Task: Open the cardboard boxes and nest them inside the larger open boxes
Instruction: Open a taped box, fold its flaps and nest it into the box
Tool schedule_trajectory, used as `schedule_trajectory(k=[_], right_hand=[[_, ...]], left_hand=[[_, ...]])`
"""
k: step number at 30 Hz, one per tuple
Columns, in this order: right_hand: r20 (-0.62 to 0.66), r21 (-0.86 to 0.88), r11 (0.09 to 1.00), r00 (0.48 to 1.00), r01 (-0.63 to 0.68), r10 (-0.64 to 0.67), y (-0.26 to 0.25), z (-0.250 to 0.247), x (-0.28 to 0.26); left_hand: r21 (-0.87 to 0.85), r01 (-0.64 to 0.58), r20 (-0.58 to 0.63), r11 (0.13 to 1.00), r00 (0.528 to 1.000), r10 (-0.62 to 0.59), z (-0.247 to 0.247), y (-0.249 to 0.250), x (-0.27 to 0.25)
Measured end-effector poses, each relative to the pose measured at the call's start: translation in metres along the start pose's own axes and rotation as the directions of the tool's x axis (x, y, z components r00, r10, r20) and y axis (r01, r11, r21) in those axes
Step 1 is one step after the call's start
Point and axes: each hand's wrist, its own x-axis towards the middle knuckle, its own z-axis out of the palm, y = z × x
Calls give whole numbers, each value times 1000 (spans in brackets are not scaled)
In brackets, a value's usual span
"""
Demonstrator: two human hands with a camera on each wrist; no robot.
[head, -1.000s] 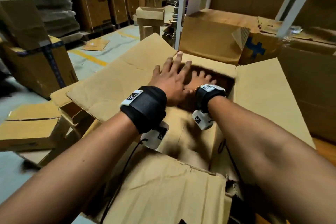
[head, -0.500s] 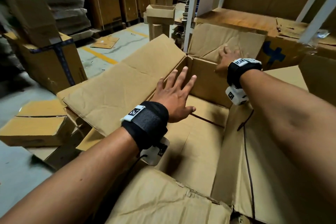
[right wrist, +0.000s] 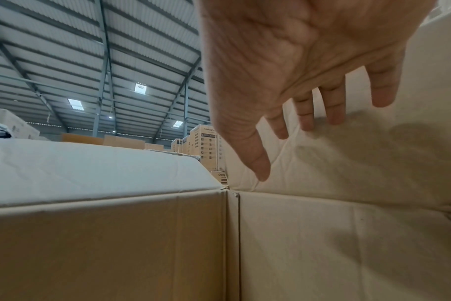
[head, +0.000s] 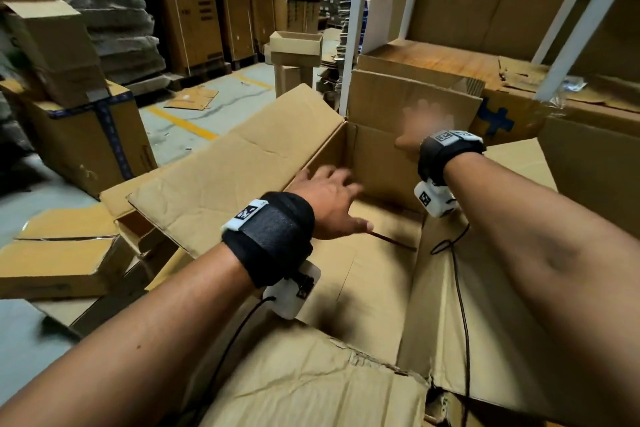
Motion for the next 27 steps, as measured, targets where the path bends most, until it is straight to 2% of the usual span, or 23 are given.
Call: schedule_trajectory(k=[1,2,4,7,9,13,21,23,27], right_hand=[[14,12,1000,1000,-9,9,2,-1,0],[30,23,1000,999,-18,17,3,-2,1],[67,36,999,997,-36,34,8,-3,2],[101,38,998,994,-48,44,10,-5,0],[108,42,998,993,-46,42,9,-8,-1],[132,34,998,990,-50,45,6,-12,-7],[151,19,998,987,-64,60,11,-9,-11],[162,18,998,985,-64,61,10,-5,-11],[170,24,997,983,-69,64,4,-1,-13]], left_hand=[[-40,-48,124,998,991,52,-5,1,-8],[-115,-90,256,989,960,117,-8,3,-18],[-237,-125,448,963,866,223,-9,9,-35],[-260,-108,611,960,751,250,1,21,-51],[-261,-93,638,961,730,244,5,24,-55],[-292,-67,653,954,715,250,7,22,-61],[-294,63,701,954,692,170,9,15,-81],[-297,58,672,953,722,165,12,13,-84],[-219,-29,454,975,882,128,12,6,-83]])
